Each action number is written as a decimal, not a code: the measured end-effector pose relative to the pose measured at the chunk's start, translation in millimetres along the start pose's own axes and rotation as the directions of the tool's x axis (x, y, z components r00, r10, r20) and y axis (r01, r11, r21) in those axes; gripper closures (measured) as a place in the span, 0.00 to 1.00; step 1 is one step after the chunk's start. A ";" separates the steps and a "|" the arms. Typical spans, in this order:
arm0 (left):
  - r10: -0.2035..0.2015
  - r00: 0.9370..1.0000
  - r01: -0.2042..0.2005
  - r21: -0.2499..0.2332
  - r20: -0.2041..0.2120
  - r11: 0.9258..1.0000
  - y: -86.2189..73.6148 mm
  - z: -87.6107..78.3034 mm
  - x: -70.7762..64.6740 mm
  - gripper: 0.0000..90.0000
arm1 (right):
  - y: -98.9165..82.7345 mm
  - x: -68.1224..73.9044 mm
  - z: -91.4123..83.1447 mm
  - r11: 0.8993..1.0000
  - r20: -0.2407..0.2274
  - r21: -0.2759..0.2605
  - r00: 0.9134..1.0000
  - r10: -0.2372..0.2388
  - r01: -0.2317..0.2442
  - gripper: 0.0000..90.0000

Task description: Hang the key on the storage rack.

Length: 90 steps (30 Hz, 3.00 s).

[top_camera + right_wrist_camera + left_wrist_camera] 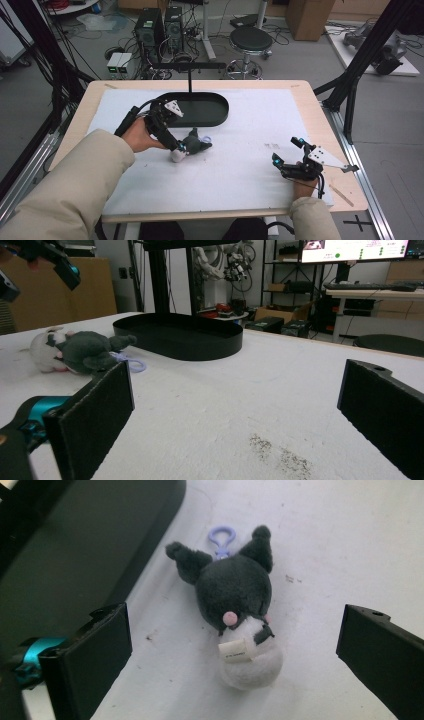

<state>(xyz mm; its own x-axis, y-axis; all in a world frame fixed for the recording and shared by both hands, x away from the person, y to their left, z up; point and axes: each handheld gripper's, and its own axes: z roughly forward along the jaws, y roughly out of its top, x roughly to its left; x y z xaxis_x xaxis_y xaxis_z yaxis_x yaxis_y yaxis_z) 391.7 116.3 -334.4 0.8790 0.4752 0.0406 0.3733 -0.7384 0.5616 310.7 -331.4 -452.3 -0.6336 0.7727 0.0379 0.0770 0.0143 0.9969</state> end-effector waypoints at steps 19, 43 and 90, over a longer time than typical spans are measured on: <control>-0.006 1.000 0.001 0.226 0.021 0.974 -1.3 56.3 -8.9 0.03 | 0.0 0.1 0.0 1.000 -0.001 -0.001 1.000 0.000 0.000 0.01; -0.062 0.998 0.057 0.343 0.001 0.938 -5.7 73.2 -7.8 0.60 | 0.0 -0.5 0.1 1.000 0.001 -0.004 1.000 -0.002 0.002 0.01; -0.338 0.918 0.322 -0.107 -0.208 0.941 -3.9 -52.2 51.8 0.63 | 0.1 -0.1 0.2 1.000 0.001 0.002 1.000 0.001 -0.001 0.01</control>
<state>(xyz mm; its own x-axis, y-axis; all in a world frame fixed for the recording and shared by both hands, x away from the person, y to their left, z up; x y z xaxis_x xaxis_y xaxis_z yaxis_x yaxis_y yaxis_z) 420.2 168.8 -291.3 0.6191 0.7851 0.0197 0.6019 -0.4905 0.6302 310.8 -331.4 -452.2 -0.6328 0.7734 0.0387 0.0789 0.0146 0.9968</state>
